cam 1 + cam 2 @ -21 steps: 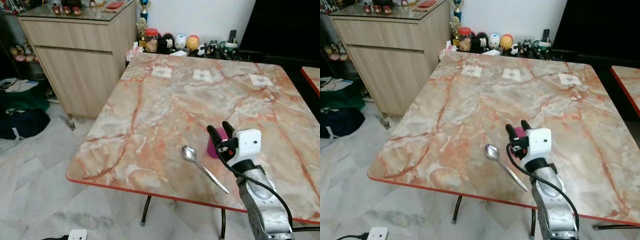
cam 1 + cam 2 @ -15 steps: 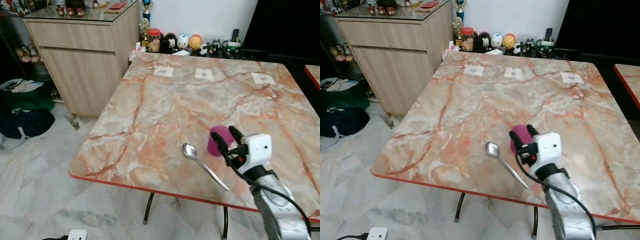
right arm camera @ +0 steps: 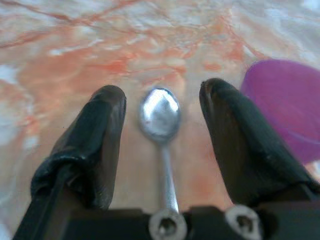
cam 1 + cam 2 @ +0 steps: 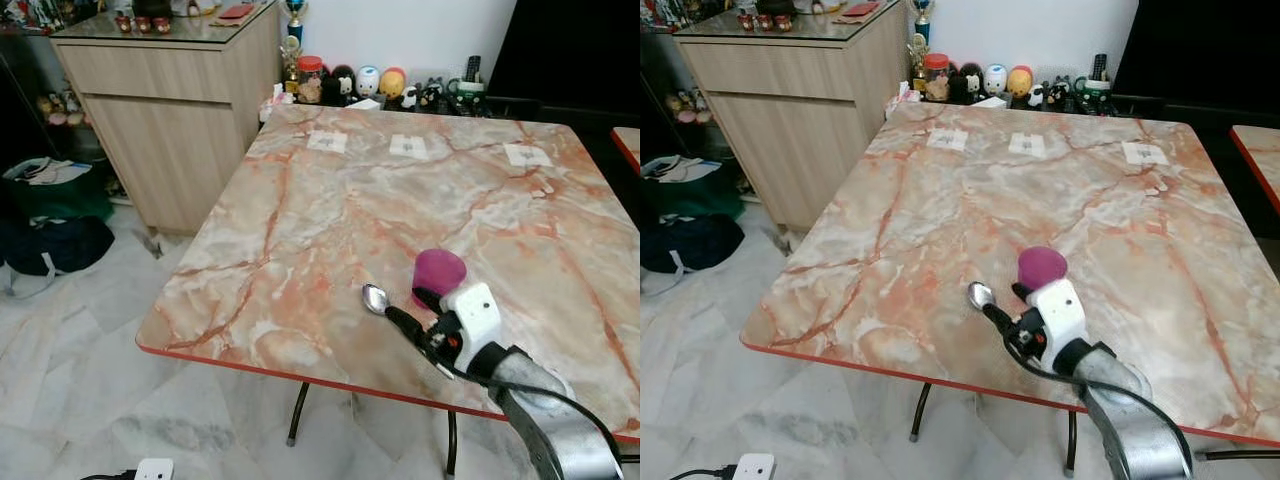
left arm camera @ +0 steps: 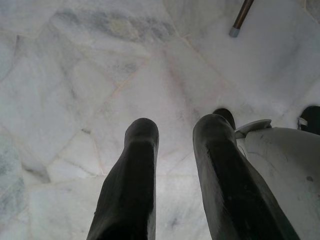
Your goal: Setting the table
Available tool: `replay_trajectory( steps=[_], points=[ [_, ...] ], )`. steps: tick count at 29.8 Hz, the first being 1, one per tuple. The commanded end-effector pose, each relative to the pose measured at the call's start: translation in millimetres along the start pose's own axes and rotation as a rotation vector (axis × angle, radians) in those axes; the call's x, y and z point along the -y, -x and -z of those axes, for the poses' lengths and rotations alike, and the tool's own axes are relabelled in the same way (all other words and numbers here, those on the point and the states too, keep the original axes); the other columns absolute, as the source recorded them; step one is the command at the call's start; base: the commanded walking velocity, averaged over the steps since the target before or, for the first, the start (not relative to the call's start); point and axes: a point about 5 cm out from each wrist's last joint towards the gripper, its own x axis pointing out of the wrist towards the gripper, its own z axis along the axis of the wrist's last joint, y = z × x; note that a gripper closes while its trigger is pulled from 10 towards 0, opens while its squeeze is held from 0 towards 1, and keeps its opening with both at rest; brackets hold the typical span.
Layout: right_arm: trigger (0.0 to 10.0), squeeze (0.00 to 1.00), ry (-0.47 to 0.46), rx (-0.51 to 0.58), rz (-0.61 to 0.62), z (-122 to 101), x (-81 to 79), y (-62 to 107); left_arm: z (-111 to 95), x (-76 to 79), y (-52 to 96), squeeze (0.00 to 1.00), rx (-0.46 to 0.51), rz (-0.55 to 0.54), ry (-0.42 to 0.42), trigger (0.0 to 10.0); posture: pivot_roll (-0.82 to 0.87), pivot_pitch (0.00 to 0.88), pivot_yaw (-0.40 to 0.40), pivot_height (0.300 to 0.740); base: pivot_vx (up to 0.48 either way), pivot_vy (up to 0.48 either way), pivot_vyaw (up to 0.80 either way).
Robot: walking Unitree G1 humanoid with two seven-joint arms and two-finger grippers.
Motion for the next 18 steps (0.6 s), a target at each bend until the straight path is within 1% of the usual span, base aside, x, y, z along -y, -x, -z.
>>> replay_trajectory(
  steps=[1, 3, 4, 5, 7, 9, 15, 16, 18],
  points=[
    [10.0, 0.00, -0.021, -0.085, 0.037, 10.1, 4.5, -3.9, 4.4, 0.9, 0.7, 0.00, -0.019, 0.010, 0.005, 10.0, -0.07, 0.046, 0.017, 0.740, 0.000, 0.000, 0.00],
    [10.0, 0.00, -0.016, -0.094, 0.036, 10.8, 4.7, -4.9, 4.4, 1.0, 0.7, 0.00, -0.019, 0.010, 0.006, 10.0, -0.07, 0.046, 0.017, 0.740, 0.000, 0.000, 0.00],
    [10.0, 0.00, -0.018, -0.115, 0.017, 12.1, 2.9, -10.8, 4.4, 1.1, 0.7, 0.00, -0.020, 0.014, 0.004, 10.0, -0.07, 0.048, 0.022, 0.740, 0.000, 0.000, 0.00],
    [10.0, 0.00, -0.018, -0.115, 0.017, 12.1, 2.9, -10.8, 4.4, 1.1, 0.7, 0.00, -0.020, 0.014, 0.004, 10.0, -0.07, 0.048, 0.022, 0.740, 0.000, 0.000, 0.00],
    [10.0, 0.00, -0.072, -0.113, -0.006, 11.3, 0.4, -17.4, 4.5, 1.4, 0.7, 0.00, -0.021, 0.018, 0.000, 10.0, -0.07, 0.048, 0.022, 0.740, 0.000, 0.000, 0.00],
    [10.0, 0.00, -0.075, -0.133, -0.028, 12.0, -1.1, -20.4, 4.7, 1.4, 0.7, 0.00, -0.021, 0.016, 0.004, 10.0, -0.06, 0.048, 0.015, 0.740, 0.000, 0.000, 0.00],
    [10.0, 0.00, -0.074, -0.172, -0.032, 15.9, -1.8, -21.5, 4.9, 1.3, 0.8, 0.00, -0.021, 0.015, 0.010, 10.0, -0.06, 0.051, 0.019, 0.740, 0.000, 0.000, 0.00],
    [10.0, 0.00, -0.078, -0.201, -0.012, 20.1, 0.4, -20.6, 4.9, 1.3, 0.8, 0.00, -0.022, 0.016, 0.007, 10.0, -0.07, 0.054, 0.021, 0.740, 0.000, 0.000, 0.00],
    [10.0, 0.00, -0.081, -0.223, 0.002, 23.3, 2.8, -19.8, 4.9, 1.4, 0.8, 0.00, -0.023, 0.018, 0.006, 10.0, -0.07, 0.055, 0.020, 0.740, 0.000, 0.000, 0.00]
  ],
)
